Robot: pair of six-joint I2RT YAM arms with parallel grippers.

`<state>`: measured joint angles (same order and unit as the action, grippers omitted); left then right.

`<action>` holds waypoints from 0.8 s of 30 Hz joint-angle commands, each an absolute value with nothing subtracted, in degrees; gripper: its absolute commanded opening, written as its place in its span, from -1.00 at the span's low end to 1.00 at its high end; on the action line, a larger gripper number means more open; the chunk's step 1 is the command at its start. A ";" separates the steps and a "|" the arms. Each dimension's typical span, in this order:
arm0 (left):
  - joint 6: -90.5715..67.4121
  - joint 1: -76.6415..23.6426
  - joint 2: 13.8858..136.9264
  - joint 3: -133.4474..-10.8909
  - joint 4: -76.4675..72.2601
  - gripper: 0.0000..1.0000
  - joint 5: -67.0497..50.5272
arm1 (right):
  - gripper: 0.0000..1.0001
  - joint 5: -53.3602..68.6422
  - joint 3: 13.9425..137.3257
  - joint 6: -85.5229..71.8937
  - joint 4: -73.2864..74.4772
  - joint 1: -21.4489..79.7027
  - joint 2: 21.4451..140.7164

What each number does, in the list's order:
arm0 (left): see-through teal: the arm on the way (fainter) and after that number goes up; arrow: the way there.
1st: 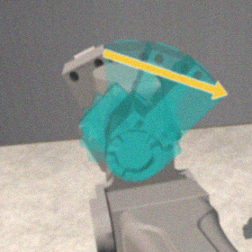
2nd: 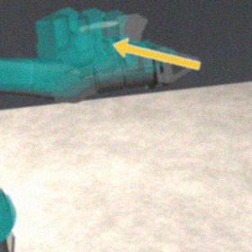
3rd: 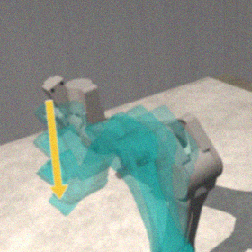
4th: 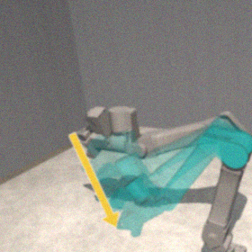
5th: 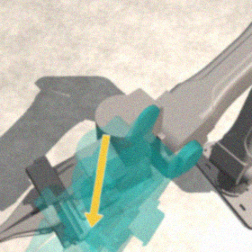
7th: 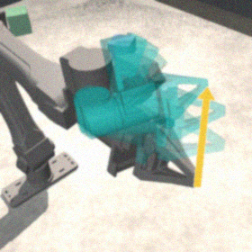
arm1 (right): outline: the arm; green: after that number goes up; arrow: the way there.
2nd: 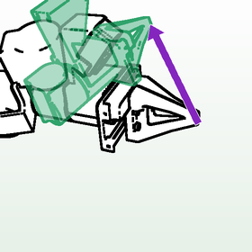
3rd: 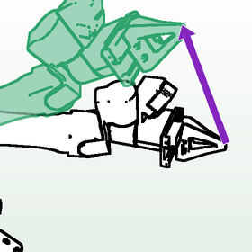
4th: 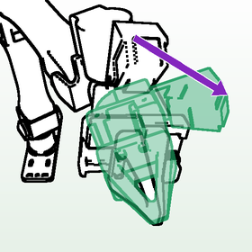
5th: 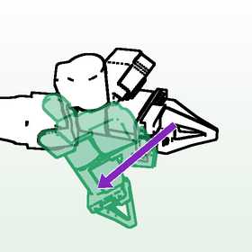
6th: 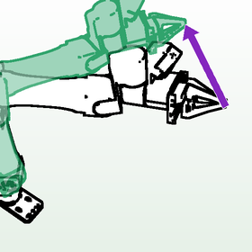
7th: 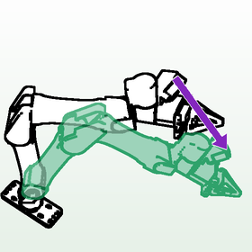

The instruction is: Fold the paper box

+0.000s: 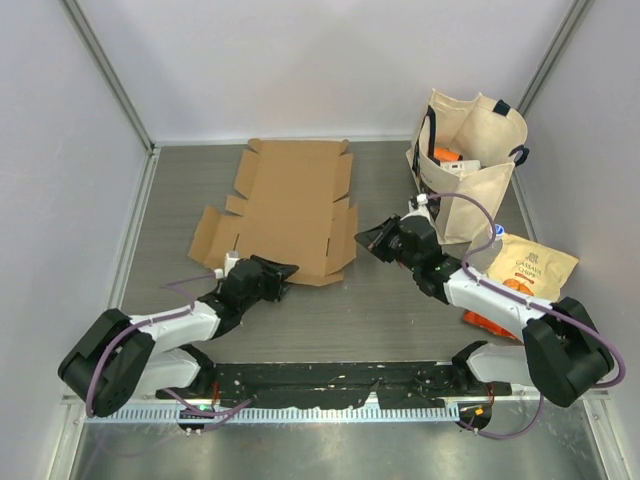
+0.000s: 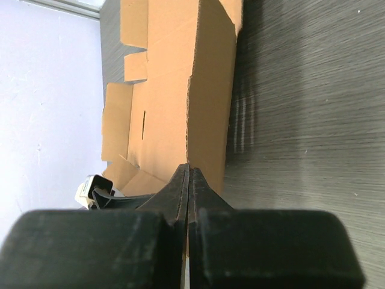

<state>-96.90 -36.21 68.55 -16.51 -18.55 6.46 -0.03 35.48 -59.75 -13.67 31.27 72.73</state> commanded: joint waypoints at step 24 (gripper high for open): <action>-46.31 -36.83 33.93 -49.22 50.36 -0.42 22.85 | 0.40 9.14 60.17 -14.06 7.12 35.33 69.59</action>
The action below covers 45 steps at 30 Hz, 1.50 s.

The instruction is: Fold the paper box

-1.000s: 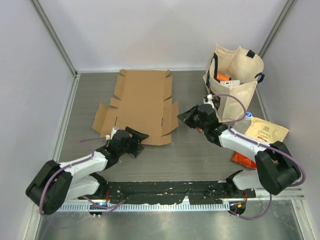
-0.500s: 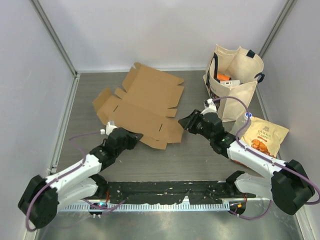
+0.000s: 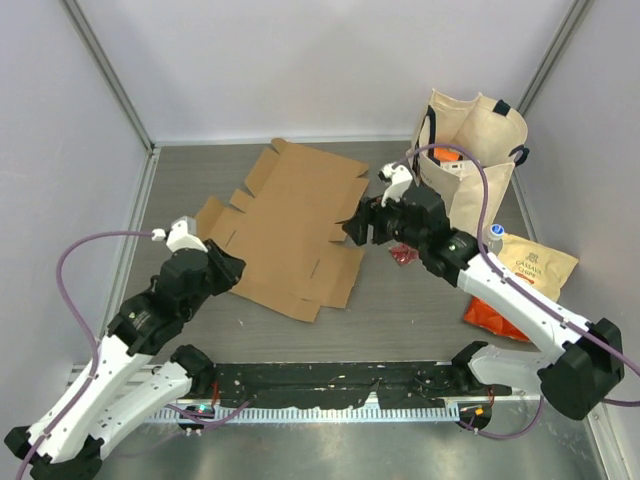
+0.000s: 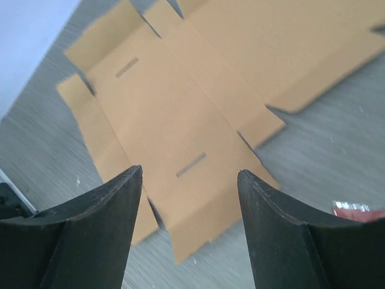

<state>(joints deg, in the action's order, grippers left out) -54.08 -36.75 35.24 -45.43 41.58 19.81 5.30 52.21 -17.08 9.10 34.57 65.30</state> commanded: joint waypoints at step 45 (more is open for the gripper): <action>-59.62 -36.74 36.40 -23.81 12.91 -1.00 36.66 | 0.30 9.58 54.13 -22.25 5.09 36.21 75.84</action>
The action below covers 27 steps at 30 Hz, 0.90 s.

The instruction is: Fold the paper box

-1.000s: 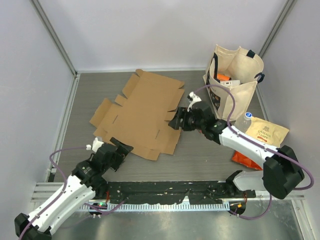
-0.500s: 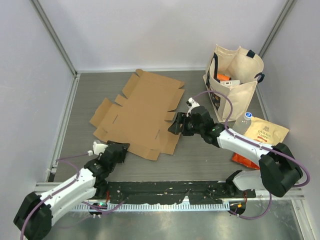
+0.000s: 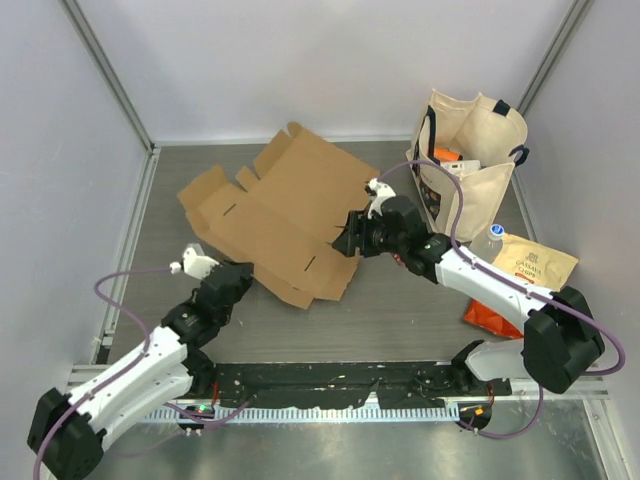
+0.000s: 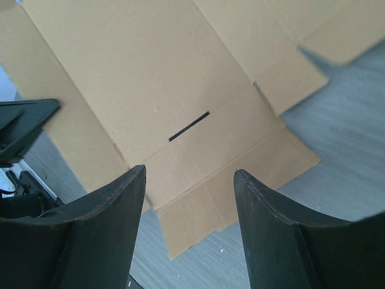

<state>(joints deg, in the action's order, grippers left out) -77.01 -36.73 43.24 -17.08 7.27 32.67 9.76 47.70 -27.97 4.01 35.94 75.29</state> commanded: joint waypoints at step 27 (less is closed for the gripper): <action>-2.73 -36.74 39.29 -71.36 46.49 -0.96 18.46 | 0.37 22.95 100.81 11.66 1.30 39.03 95.89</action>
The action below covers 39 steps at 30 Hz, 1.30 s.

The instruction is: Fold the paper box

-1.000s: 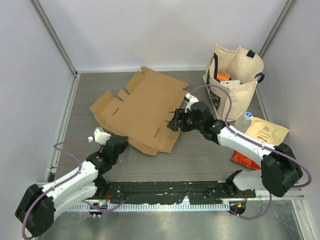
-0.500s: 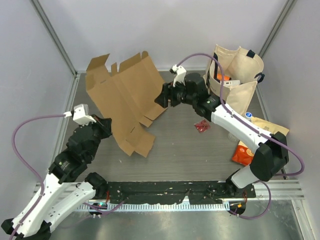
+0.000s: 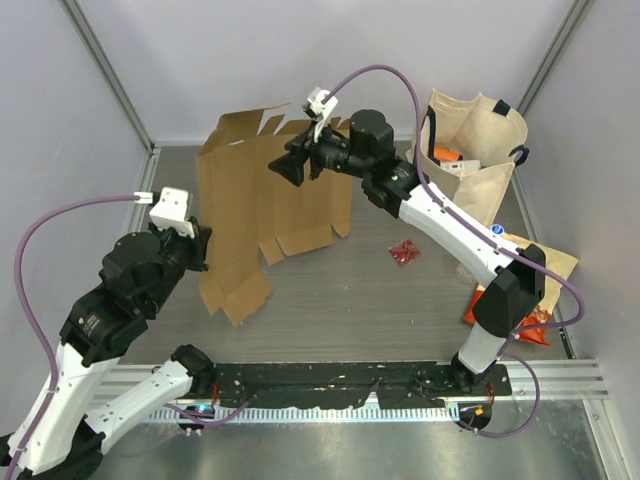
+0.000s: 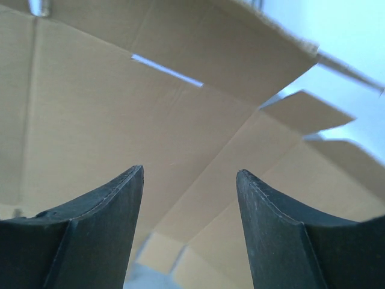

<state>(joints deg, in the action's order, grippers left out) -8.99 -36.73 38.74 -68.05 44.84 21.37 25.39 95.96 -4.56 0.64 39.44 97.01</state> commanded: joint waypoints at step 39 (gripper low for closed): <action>-14.31 -36.74 40.34 -76.37 46.75 0.52 31.98 | -0.97 3.38 112.40 -5.51 6.13 38.50 96.58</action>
